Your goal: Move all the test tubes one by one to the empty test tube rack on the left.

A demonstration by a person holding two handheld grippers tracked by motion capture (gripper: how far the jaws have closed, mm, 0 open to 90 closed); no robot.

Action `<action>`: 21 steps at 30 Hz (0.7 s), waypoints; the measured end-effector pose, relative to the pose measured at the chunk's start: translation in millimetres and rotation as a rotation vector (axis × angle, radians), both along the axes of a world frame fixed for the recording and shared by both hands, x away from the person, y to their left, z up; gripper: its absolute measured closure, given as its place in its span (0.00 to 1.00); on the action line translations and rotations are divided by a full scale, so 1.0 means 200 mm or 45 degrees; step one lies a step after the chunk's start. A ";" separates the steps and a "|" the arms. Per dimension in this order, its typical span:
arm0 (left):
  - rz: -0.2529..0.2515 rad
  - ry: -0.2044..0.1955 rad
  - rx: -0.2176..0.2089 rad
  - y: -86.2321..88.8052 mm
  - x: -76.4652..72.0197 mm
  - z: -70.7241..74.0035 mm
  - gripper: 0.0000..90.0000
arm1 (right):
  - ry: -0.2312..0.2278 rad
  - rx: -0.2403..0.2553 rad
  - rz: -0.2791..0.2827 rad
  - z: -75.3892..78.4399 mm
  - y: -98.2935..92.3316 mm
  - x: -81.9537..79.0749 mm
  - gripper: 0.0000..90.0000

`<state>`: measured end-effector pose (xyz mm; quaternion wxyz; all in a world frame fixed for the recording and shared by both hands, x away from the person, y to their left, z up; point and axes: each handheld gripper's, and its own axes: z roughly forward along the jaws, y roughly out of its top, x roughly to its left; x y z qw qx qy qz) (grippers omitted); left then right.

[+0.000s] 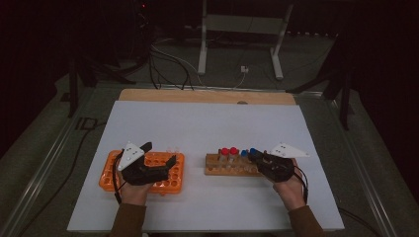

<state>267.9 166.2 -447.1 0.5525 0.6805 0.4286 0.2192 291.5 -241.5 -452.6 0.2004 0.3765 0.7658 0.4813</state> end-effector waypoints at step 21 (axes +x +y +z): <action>-0.041 -0.030 0.022 -0.10 -0.02 0.03 0.05 | -0.143 0.173 0.026 0.26 -0.08 -0.10 0.85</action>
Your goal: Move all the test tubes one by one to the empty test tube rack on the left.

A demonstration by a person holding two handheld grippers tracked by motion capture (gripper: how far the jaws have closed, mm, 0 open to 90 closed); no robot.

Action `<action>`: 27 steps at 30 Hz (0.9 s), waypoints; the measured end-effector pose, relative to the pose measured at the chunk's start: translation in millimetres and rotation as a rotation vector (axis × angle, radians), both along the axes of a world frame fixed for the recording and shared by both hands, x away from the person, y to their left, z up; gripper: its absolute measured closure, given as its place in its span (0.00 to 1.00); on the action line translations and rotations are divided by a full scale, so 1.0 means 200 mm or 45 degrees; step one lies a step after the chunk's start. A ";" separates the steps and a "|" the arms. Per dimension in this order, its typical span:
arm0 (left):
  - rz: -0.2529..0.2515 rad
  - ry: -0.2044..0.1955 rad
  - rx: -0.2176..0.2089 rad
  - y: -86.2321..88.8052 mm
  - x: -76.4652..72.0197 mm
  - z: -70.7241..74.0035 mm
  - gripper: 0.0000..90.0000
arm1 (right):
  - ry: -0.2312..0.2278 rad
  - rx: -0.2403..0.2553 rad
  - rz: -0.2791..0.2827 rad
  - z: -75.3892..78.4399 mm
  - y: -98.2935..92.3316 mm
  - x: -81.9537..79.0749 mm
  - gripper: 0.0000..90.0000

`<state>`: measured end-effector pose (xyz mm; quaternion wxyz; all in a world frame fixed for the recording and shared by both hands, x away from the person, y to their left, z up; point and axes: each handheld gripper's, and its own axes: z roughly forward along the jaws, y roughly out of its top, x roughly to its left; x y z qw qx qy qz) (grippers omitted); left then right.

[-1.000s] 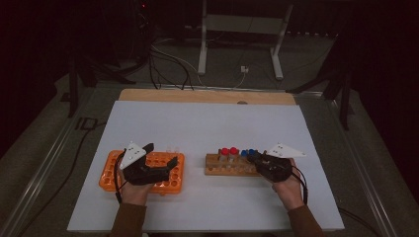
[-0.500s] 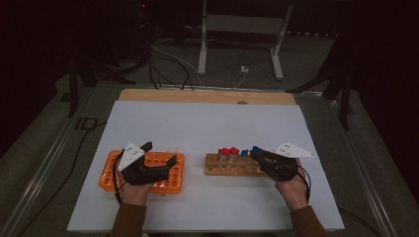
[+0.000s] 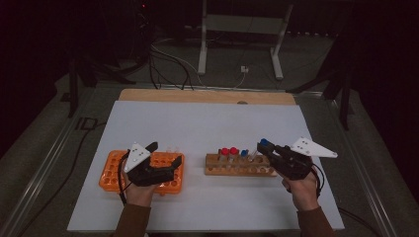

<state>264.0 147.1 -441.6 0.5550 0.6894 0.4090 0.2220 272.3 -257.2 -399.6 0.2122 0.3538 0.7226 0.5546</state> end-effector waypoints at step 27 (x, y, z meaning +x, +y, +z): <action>-0.353 -0.016 0.149 -0.54 0.00 0.04 0.19 | 0.092 -0.045 0.189 -0.02 0.18 -0.04 0.85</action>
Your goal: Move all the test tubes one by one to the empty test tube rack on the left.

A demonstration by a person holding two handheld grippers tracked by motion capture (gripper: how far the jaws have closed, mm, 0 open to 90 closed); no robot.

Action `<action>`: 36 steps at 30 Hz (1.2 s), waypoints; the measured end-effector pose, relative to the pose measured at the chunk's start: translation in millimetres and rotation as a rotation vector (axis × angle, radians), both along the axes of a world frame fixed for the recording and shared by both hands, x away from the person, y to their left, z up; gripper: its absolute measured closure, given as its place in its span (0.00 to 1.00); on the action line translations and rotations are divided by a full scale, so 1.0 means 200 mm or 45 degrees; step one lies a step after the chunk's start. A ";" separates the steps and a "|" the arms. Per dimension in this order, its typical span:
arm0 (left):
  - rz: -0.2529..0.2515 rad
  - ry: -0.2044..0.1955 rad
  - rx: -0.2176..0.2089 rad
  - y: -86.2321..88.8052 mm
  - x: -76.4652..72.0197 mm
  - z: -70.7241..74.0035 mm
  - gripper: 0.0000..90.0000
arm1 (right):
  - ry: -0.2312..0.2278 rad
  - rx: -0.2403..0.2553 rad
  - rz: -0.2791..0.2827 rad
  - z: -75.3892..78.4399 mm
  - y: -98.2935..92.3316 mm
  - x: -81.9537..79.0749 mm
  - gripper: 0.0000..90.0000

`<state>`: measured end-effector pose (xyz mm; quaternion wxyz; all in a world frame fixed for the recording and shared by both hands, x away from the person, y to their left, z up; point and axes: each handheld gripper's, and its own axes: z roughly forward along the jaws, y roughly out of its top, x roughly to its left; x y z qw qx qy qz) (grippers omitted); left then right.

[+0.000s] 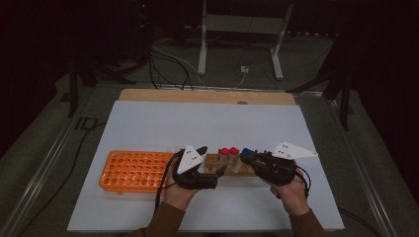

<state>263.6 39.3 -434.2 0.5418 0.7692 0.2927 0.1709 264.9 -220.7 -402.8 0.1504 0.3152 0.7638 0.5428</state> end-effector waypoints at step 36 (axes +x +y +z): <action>-0.138 0.041 0.073 -0.12 -0.01 0.00 0.86 | 0.005 0.073 0.051 0.00 0.01 -0.01 0.35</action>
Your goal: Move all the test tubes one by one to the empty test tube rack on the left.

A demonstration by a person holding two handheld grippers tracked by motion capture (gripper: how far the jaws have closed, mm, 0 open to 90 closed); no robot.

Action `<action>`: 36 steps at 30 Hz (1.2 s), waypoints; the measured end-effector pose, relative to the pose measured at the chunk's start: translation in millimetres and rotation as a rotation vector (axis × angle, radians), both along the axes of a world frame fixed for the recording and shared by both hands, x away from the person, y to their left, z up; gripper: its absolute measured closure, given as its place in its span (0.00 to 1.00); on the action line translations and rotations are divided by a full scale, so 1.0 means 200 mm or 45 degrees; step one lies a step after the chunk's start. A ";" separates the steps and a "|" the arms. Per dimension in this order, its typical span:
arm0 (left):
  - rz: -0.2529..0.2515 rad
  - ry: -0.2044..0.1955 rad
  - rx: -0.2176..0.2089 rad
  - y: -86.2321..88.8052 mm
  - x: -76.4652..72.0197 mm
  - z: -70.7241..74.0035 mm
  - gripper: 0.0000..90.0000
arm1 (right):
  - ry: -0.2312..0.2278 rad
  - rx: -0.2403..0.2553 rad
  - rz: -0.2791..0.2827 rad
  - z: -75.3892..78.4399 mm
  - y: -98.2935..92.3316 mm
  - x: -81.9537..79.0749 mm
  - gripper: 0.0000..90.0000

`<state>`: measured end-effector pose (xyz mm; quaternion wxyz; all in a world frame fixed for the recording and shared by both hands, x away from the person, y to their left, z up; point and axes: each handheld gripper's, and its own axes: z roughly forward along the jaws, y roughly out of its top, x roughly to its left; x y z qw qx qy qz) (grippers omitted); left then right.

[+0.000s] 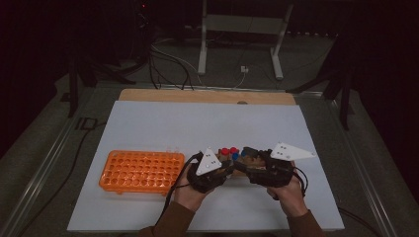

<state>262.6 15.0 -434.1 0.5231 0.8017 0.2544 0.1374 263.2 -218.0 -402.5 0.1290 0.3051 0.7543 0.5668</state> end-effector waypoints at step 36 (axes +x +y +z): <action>0.431 -0.026 -0.072 0.71 0.04 0.00 0.86 | -0.011 -0.025 -0.275 -0.04 -0.16 0.06 0.00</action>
